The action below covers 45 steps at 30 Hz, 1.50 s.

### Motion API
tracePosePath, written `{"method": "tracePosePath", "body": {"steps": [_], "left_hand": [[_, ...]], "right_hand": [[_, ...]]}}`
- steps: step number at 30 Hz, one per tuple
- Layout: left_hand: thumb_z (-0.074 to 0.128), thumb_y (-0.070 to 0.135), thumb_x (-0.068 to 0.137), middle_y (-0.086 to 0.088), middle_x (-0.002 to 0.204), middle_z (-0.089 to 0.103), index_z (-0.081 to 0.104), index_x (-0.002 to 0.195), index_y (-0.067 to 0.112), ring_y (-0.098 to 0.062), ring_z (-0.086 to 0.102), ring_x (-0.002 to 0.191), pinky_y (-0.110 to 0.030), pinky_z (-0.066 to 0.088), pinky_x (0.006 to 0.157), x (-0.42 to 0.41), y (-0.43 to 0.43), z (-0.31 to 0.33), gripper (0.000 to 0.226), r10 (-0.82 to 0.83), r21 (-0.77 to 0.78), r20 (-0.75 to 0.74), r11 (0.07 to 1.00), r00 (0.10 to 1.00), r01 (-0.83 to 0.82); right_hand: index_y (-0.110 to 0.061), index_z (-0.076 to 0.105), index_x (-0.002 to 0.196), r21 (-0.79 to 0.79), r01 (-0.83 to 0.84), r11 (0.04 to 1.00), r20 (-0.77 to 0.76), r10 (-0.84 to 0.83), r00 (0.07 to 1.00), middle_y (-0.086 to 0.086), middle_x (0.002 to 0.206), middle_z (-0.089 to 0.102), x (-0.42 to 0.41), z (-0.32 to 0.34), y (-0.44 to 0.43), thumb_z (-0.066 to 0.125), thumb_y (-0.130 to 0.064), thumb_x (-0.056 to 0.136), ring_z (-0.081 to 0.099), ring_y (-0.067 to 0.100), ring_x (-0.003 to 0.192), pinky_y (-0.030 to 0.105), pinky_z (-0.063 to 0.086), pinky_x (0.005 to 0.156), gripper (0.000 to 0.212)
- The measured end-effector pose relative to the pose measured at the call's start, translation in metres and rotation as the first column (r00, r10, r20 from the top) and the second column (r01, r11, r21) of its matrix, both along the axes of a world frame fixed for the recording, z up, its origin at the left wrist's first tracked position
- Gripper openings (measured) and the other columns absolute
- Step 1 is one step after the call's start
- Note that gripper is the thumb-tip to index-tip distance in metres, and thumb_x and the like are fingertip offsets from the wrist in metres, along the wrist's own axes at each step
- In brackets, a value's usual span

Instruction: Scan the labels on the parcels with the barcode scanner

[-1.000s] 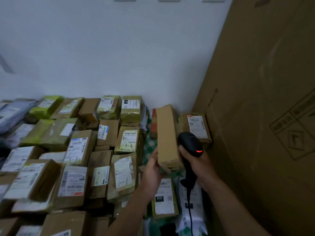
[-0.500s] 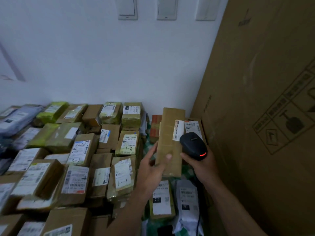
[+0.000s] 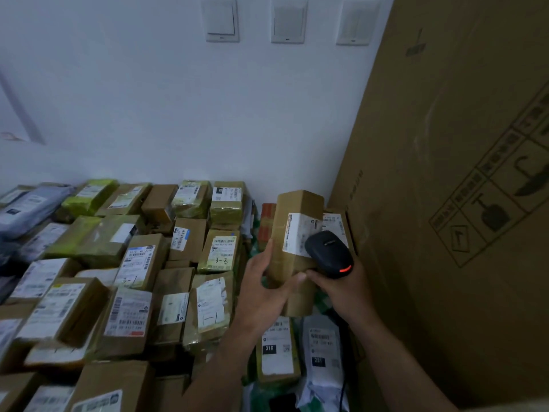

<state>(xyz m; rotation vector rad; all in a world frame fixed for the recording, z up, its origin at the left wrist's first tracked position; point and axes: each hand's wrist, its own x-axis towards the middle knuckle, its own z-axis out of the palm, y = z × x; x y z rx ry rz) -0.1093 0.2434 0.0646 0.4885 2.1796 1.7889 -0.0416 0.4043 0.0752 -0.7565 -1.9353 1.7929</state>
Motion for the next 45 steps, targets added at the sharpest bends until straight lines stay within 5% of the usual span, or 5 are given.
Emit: {"method": "tracePosePath", "body": {"steps": [5, 10, 19, 31, 45], "left_hand": [[0.072, 0.033, 0.096, 0.018, 0.145, 0.057, 0.044, 0.141, 0.066, -0.008, 0.054, 0.134, -0.045, 0.051, 0.108, -0.004, -0.009, -0.009, 0.062, -0.076, 0.100, 0.148, 0.993, 0.986, 0.061], [0.070, 0.033, 0.097, 0.029, 0.132, 0.061, 0.037, 0.150, 0.055, 0.012, 0.056, 0.120, -0.004, 0.048, 0.081, -0.014, -0.018, 0.005, 0.066, -0.051, 0.038, 0.067, 0.998, 0.996, 0.049], [0.068, 0.024, 0.099, 0.031, 0.122, 0.061, 0.044, 0.149, 0.046, 0.023, 0.056, 0.103, -0.002, 0.046, 0.078, -0.077, -0.047, 0.030, 0.059, -0.083, -0.213, -0.102, 0.975, 0.991, 0.059], [0.069, 0.038, 0.097, 0.004, 0.146, 0.056, 0.041, 0.153, 0.045, -0.022, 0.054, 0.130, -0.048, 0.049, 0.108, -0.101, -0.041, 0.025, 0.063, -0.154, -0.501, -0.167, 0.864, 0.974, 0.051], [0.065, 0.045, 0.097, 0.003, 0.151, 0.051, 0.036, 0.155, 0.047, -0.025, 0.052, 0.136, -0.044, 0.049, 0.105, -0.101, -0.030, 0.011, 0.065, -0.196, -0.594, -0.214, 0.804, 0.957, 0.032]], "right_hand": [[-0.026, 0.069, 0.122, -0.058, -0.016, 0.998, -0.010, 0.016, 1.000, -0.006, 0.113, 0.077, 0.000, -0.001, -0.004, 0.090, -0.010, 0.077, 0.073, 0.014, 0.105, 0.043, 0.060, 0.093, 0.052], [-0.026, 0.067, 0.124, 0.019, -0.188, 0.982, 0.044, 0.187, 0.981, -0.001, 0.114, 0.077, -0.001, 0.006, -0.007, 0.090, -0.014, 0.078, 0.074, 0.021, 0.105, 0.045, 0.060, 0.092, 0.052], [-0.026, 0.059, 0.131, 0.188, -0.253, 0.949, 0.136, 0.230, 0.964, -0.013, 0.119, 0.069, -0.004, 0.028, -0.005, 0.090, -0.025, 0.079, 0.069, 0.011, 0.106, 0.039, 0.062, 0.089, 0.061], [-0.040, 0.050, 0.117, 0.361, -0.368, 0.857, 0.261, 0.286, 0.922, -0.027, 0.104, 0.060, -0.010, 0.041, -0.014, 0.091, -0.034, 0.077, 0.058, -0.007, 0.098, 0.017, 0.047, 0.081, 0.058], [-0.036, 0.052, 0.128, 0.357, -0.402, 0.843, 0.337, 0.285, 0.897, -0.015, 0.121, 0.066, -0.010, 0.034, -0.011, 0.091, -0.038, 0.075, 0.062, 0.007, 0.112, 0.033, 0.054, 0.098, 0.066]]}}
